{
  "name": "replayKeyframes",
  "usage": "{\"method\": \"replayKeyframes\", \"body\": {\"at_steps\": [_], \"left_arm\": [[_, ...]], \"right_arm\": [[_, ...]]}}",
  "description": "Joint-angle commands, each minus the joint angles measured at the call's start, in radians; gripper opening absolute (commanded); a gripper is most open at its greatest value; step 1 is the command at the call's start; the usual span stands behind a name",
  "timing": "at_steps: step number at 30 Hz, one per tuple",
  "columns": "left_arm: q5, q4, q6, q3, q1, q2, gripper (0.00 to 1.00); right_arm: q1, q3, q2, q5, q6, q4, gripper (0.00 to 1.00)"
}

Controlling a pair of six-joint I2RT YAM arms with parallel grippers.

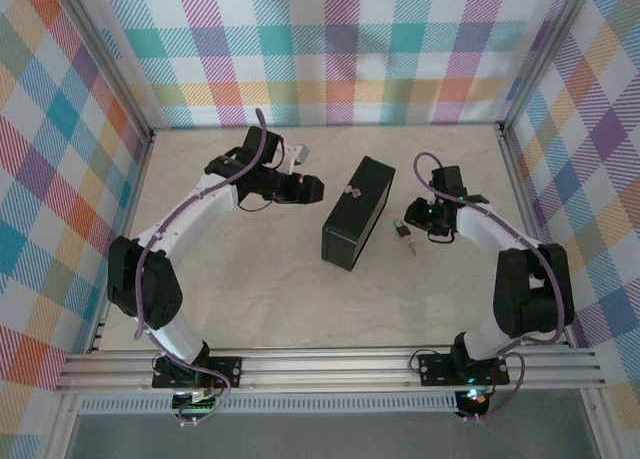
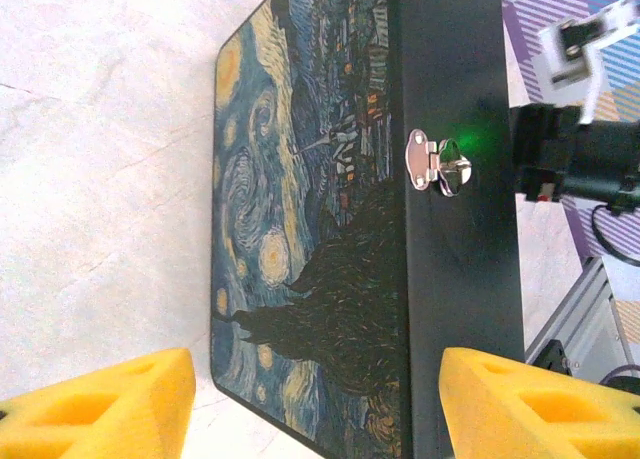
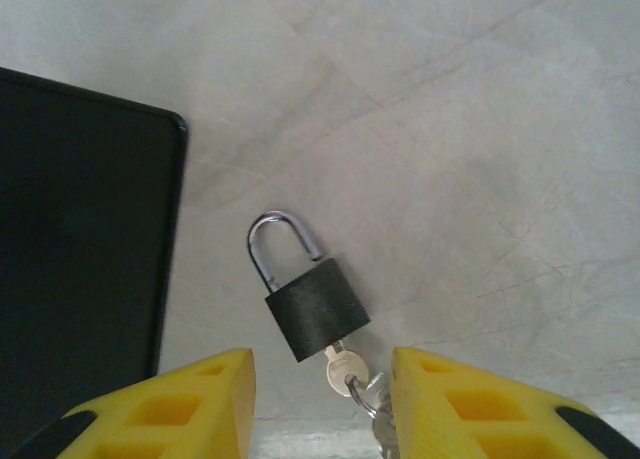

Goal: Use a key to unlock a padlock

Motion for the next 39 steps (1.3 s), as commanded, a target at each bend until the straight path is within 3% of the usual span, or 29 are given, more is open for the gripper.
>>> {"method": "replayKeyframes", "body": {"at_steps": [1,5,6,8,18,20,23,25,29,31,35,39], "left_arm": [[-0.016,-0.023,-0.006,-0.005,0.017,-0.058,0.65],[-0.03,-0.023,-0.004,-0.028,0.038,-0.082,0.66],[-0.034,-0.025,-0.003,-0.031,0.045,-0.084,0.66],[-0.04,-0.03,0.004,-0.032,0.06,-0.087,0.66],[-0.3,-0.067,0.086,0.035,0.1,-0.1,0.74],[-0.356,-0.047,0.089,0.035,0.107,-0.115,0.79],[-0.39,-0.015,0.069,0.026,0.129,-0.122,0.82],[-0.371,-0.01,0.026,0.032,0.154,-0.114,0.83],[-0.363,-0.029,-0.021,0.043,0.184,-0.093,0.83],[-0.328,-0.034,-0.007,0.047,0.188,-0.085,0.82],[-0.264,-0.023,-0.007,0.037,0.187,-0.082,0.81],[-0.221,-0.025,-0.004,0.029,0.187,-0.079,0.8]], "right_arm": [[-0.011,-0.004,0.021,-0.025,-0.009,0.051,0.41],[-0.012,0.016,-0.011,-0.069,-0.018,0.042,0.51],[-0.011,0.034,-0.023,-0.095,-0.034,0.03,0.61],[-0.01,0.07,-0.049,-0.141,-0.064,0.004,1.0],[0.006,0.339,-0.168,-0.094,-0.243,-0.153,1.0],[0.006,0.354,-0.198,-0.128,-0.415,-0.098,1.0],[-0.002,0.239,-0.276,0.174,-0.164,0.095,1.0],[-0.022,0.226,-0.274,0.044,-0.152,0.123,0.96],[-0.006,0.47,-0.104,-0.077,-0.085,-0.259,0.93],[0.01,0.514,-0.053,-0.131,-0.058,-0.346,1.0],[0.06,0.508,-0.024,-0.172,0.066,-0.38,1.0],[0.142,0.546,0.028,-0.105,0.13,-0.421,1.0]]}}
